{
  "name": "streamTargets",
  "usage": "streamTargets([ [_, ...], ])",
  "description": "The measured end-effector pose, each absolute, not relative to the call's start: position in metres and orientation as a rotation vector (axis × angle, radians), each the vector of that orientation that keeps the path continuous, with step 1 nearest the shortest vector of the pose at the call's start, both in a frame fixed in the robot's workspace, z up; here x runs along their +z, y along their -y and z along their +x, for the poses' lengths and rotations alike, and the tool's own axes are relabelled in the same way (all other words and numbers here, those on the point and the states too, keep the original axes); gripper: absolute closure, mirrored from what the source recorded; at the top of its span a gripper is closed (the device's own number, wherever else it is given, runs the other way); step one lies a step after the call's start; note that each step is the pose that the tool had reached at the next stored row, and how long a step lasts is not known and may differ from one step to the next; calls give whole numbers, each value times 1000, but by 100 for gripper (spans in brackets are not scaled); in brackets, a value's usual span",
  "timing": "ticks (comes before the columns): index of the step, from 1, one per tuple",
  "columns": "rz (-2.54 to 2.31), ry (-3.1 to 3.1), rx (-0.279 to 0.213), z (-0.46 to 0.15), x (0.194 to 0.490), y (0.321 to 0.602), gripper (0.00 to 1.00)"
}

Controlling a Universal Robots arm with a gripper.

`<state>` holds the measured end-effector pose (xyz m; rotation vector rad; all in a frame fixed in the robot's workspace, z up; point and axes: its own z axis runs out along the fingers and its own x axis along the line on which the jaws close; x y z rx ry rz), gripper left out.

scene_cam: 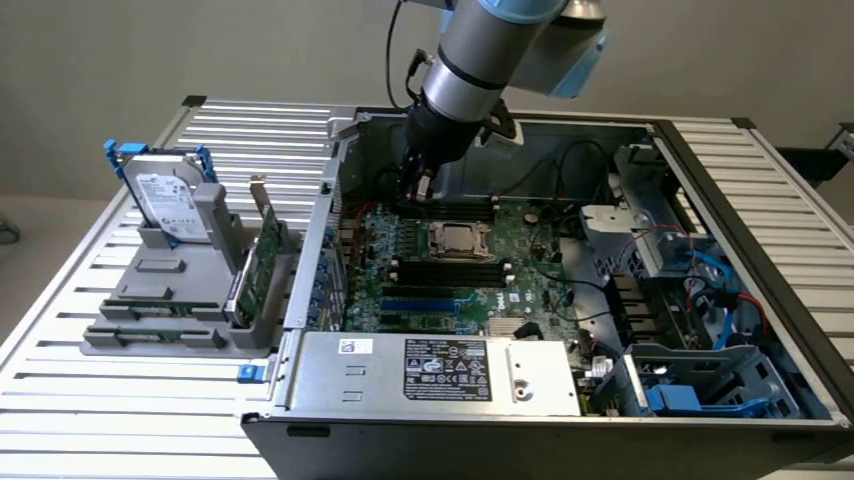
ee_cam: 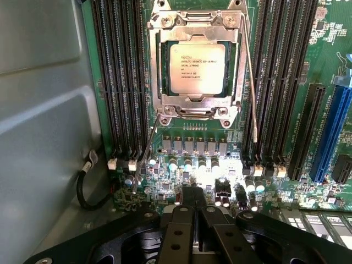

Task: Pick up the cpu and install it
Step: 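Install the first cpu locking lever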

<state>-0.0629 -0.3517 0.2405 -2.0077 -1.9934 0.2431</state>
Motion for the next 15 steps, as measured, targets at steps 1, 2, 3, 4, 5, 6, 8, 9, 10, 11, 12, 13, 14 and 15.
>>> streamTargets([
  [1,-2008,1993,243,-63,241,352,89],
  [2,-2008,1993,243,-63,241,352,89],
  [3,-2008,1993,243,-63,240,352,89],
  [4,-2009,1991,242,-65,241,352,89],
  [5,-2014,1986,241,-67,241,352,89],
  [6,-2023,1976,239,-68,240,352,89],
  [8,-2044,1952,234,-69,240,352,89],
  [9,-2056,1938,231,-69,240,352,89],
  [10,-2071,1921,228,-69,240,352,89],
  [11,-2086,1903,224,-69,240,352,89],
  [12,-2103,1883,220,-69,240,352,89],
  [13,-2119,1863,215,-69,240,352,89],
  [14,-2135,1843,211,-69,240,352,89],
  [15,-2149,1826,208,-69,240,352,89],
])
